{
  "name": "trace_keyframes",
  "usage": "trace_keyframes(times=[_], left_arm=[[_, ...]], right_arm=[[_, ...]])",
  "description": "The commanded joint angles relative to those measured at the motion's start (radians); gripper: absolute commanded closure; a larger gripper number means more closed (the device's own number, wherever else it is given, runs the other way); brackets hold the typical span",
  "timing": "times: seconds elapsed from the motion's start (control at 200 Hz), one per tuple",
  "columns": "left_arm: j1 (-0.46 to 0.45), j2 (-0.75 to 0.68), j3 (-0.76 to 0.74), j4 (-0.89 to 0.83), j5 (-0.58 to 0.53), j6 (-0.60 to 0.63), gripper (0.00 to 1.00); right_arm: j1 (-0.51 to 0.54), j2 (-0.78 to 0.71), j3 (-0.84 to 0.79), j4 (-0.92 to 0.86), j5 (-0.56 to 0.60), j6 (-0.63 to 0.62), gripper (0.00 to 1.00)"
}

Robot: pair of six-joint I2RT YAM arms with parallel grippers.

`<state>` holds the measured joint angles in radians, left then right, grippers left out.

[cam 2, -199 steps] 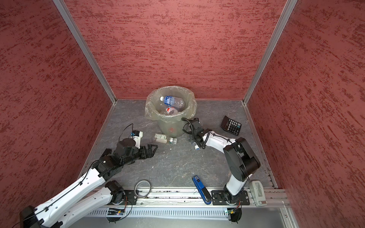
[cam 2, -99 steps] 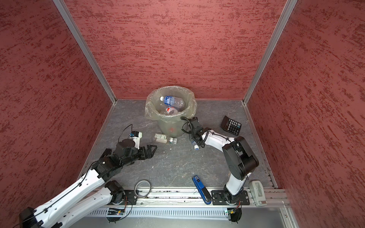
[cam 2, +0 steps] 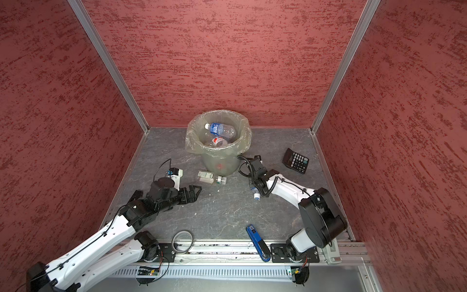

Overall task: Throw the plastic bottles in the bin
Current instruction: 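Grasp the small blue-labelled white-capped bottle with the right gripper, then lift the blue-labelled bottle with the right gripper up over the bin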

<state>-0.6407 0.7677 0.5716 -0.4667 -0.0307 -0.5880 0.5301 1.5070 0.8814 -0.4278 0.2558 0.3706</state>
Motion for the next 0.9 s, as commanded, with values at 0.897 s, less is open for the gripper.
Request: trace_keyframes(times=[0.897], left_arm=[[0.001,0.007,0.002,0.015,0.005,0.013,0.01]], right_arm=[[-0.027,0.145,0.082,-0.014,0.008,-0.001,0.42]])
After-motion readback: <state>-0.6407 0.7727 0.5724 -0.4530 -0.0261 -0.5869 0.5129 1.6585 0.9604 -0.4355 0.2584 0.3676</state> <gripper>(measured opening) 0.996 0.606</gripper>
